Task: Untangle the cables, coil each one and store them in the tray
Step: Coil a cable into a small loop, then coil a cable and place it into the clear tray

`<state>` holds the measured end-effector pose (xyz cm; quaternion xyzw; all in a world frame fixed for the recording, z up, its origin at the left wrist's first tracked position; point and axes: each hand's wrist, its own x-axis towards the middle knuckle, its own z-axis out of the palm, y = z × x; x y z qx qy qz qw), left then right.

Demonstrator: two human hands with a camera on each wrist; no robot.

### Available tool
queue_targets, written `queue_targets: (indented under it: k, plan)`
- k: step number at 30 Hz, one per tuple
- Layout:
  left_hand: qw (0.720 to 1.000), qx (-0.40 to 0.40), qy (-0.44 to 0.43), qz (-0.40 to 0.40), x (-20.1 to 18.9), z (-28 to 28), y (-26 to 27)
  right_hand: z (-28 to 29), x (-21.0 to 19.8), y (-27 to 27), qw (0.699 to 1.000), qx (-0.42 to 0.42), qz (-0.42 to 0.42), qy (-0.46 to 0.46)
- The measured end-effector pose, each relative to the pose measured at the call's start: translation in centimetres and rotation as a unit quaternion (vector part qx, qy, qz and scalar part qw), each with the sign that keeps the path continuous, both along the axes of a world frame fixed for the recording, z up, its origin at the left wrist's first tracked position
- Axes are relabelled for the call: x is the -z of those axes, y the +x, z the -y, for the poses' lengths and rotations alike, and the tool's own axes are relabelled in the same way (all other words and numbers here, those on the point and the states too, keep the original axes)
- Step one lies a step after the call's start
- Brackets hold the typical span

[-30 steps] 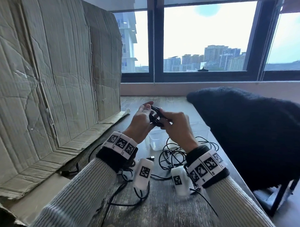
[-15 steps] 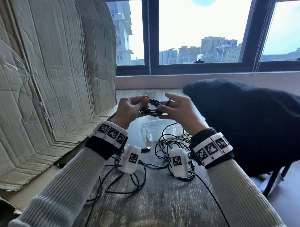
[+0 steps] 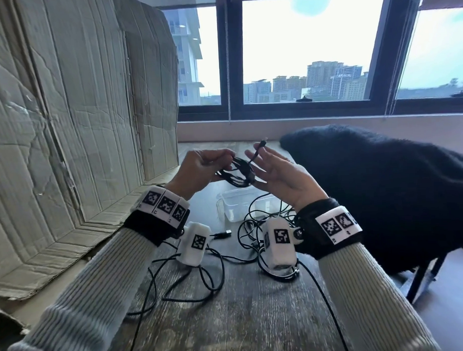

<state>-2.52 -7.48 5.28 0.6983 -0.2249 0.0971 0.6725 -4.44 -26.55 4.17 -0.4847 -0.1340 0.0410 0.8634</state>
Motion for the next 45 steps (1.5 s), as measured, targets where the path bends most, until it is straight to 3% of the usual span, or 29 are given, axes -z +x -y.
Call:
queue_targets:
  k: [3,6,10,18,25,29,34,37,40,45]
  plan:
    - [0.999,0.0,0.044,0.008,0.5,0.3,-0.3,0.1,-0.1,-0.6,0.998,-0.012,0.033,-0.057]
    - [0.999,-0.016,0.05,0.011,0.6,0.5,-0.6,-0.1,0.0,-1.0,0.975,-0.007,0.112,-0.191]
    - [0.999,-0.015,0.033,0.013,0.2,1.0,-1.2,-1.4,-0.2,-0.7,0.918,0.127,0.196,-0.32]
    - [0.999,-0.018,0.022,0.024,0.0,1.9,-1.3,-2.1,-0.2,0.1,0.885,0.292,0.176,-0.318]
    - [0.992,-0.069,0.101,0.04,0.8,2.8,-0.6,-2.6,0.3,-0.2,0.796,0.387,0.209,-0.415]
    - [0.992,-0.08,0.087,0.049,0.7,3.4,-0.6,-2.7,0.3,-0.5,0.761,0.438,0.208,-0.432]
    - [0.995,-0.083,0.019,0.06,2.4,4.4,-0.5,-1.5,-0.6,-1.2,0.735,0.395,0.208,-0.511]
    - [0.997,-0.057,-0.038,0.041,3.4,5.4,-0.6,-0.6,-0.5,-1.0,0.694,0.393,0.209,-0.566]
    - [0.997,-0.013,-0.072,-0.029,4.3,6.1,-0.4,0.6,-0.8,-0.2,0.648,0.376,0.146,-0.647]
    - [0.989,-0.019,-0.077,-0.124,6.3,4.4,0.9,4.7,-2.7,4.5,0.645,0.359,0.097,-0.667]
